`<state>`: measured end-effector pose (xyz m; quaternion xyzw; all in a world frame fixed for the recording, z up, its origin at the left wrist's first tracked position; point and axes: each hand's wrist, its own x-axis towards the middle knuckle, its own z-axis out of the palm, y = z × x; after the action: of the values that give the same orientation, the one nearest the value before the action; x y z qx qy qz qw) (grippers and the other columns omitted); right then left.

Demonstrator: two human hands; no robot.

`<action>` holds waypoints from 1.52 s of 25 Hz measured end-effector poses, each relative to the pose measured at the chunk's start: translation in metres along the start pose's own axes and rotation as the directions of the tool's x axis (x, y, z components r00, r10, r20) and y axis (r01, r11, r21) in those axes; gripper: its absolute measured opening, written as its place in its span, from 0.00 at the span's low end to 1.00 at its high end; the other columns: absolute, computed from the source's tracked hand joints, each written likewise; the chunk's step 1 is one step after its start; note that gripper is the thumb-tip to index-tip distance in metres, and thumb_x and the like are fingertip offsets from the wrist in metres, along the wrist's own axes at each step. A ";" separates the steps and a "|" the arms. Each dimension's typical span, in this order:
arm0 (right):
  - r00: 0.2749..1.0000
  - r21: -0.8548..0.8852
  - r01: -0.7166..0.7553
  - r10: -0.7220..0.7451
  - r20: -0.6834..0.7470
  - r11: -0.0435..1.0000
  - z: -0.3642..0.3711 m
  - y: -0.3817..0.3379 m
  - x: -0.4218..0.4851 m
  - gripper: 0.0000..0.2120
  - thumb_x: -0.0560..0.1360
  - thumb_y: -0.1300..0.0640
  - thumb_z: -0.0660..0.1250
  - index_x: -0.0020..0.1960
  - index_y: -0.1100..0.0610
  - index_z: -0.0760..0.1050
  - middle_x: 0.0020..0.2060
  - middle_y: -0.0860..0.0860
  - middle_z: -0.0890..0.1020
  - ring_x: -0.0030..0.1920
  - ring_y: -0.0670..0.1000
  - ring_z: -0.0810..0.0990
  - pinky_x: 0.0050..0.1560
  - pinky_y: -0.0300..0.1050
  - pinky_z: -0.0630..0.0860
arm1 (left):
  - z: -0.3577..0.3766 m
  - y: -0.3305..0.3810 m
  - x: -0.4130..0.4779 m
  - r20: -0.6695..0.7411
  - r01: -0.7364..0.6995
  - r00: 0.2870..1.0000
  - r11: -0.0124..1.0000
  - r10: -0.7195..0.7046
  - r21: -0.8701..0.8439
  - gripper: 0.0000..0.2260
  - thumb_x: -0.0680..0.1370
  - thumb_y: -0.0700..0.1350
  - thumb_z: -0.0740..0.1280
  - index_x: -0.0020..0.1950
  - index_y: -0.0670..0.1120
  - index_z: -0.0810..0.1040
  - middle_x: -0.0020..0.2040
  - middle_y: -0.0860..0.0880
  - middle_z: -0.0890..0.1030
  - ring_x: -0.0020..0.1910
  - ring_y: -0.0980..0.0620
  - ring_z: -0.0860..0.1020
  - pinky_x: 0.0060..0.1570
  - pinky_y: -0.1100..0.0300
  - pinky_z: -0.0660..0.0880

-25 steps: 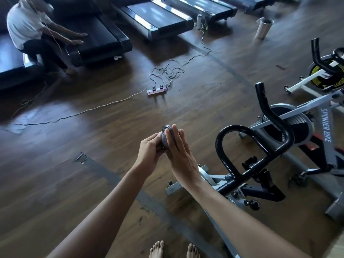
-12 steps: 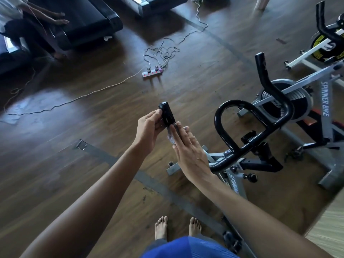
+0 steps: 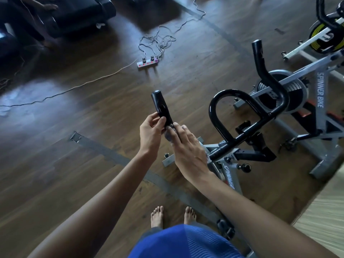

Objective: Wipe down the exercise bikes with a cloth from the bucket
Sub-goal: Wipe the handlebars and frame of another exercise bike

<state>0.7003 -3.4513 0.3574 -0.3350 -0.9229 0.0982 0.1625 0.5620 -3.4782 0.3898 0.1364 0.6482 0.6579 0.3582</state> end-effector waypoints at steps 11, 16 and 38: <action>0.999 -0.105 -0.033 0.031 -0.019 0.994 -0.023 0.023 -0.059 0.21 0.86 0.48 0.50 0.76 0.50 0.66 0.73 0.50 0.72 0.75 0.53 0.68 0.76 0.58 0.61 | -0.010 -0.055 -0.058 0.466 -0.654 0.741 0.362 0.483 0.665 0.18 0.84 0.43 0.58 0.73 0.42 0.70 0.76 0.46 0.68 0.78 0.49 0.60 0.77 0.46 0.56; 0.997 -0.063 -0.058 0.056 -0.045 0.996 -0.026 0.044 -0.076 0.19 0.85 0.49 0.55 0.75 0.51 0.66 0.71 0.51 0.72 0.76 0.55 0.65 0.78 0.60 0.55 | -0.015 -0.067 -0.057 0.546 -0.694 0.700 0.261 0.460 0.671 0.20 0.84 0.42 0.58 0.75 0.40 0.67 0.78 0.44 0.63 0.80 0.47 0.55 0.78 0.45 0.53; 0.990 0.062 -0.132 0.135 -0.041 0.989 -0.028 0.081 -0.073 0.21 0.85 0.51 0.53 0.76 0.54 0.68 0.76 0.52 0.68 0.80 0.54 0.55 0.80 0.58 0.53 | -0.018 -0.070 -0.057 0.551 -0.681 0.717 0.263 0.427 0.683 0.21 0.85 0.44 0.56 0.77 0.40 0.64 0.79 0.43 0.61 0.80 0.47 0.54 0.77 0.42 0.57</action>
<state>0.8110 -3.4353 0.3430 -0.3931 -0.8913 0.1285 0.1861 0.6112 -3.5357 0.3372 0.5976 0.7388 0.3048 0.0645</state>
